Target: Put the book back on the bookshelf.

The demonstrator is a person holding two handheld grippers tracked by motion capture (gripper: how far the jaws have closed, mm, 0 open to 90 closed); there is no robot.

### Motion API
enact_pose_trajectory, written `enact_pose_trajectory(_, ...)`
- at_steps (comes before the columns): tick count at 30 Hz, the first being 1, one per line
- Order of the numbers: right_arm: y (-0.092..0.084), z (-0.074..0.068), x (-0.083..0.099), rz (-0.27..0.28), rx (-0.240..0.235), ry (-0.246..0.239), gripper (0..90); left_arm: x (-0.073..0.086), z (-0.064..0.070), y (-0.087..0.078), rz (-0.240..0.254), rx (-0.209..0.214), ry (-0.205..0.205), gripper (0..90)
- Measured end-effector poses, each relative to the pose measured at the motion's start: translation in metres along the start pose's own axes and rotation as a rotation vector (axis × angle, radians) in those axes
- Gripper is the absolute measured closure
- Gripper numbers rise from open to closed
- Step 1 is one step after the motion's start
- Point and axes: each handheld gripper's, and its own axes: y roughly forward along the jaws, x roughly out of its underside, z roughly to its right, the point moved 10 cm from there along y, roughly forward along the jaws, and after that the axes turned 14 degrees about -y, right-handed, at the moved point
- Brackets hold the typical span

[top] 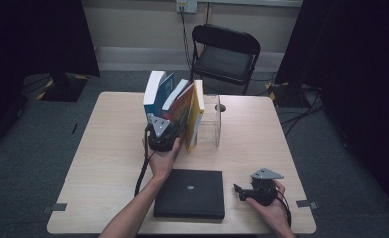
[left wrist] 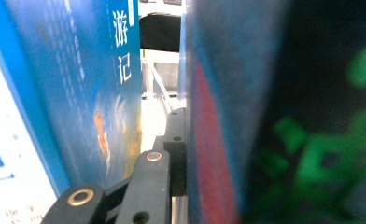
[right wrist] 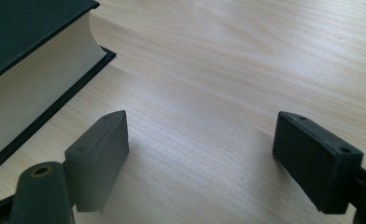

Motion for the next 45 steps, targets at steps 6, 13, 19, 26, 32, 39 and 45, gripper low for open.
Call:
enact_pose_trajectory(6, 0.000, 0.000, 0.000, 0.001, -0.001, -0.002, 18.5, 0.005, -0.004, -0.006, -0.016, 0.009, 0.016, 73.9)
enact_pose_trajectory(13, 0.000, -0.001, 0.000, 0.001, -0.002, -0.002, 18.5, -0.004, 0.006, -0.030, 0.000, 0.065, 0.022, 68.5)
enact_pose_trajectory(19, 0.000, -0.002, -0.001, 0.001, -0.003, -0.003, 18.5, -0.015, 0.010, -0.043, -0.038, 0.085, 0.008, 64.0)
enact_pose_trajectory(26, 0.000, -0.002, -0.001, 0.001, -0.003, -0.003, 18.5, -0.030, 0.013, -0.053, -0.142, 0.112, -0.022, 64.1)
enact_pose_trajectory(32, 0.001, -0.002, -0.001, 0.001, -0.004, -0.004, 18.5, -0.038, 0.012, -0.056, -0.276, 0.092, -0.010, 64.1)
enact_pose_trajectory(39, 0.001, -0.004, -0.002, 0.001, -0.005, -0.004, 18.5, -0.044, 0.014, -0.057, -0.500, 0.080, 0.006, 59.7)
enact_pose_trajectory(45, 0.002, -0.004, -0.003, 0.002, -0.006, -0.006, 18.5, -0.060, 0.019, -0.051, -0.666, 0.056, 0.024, 59.1)
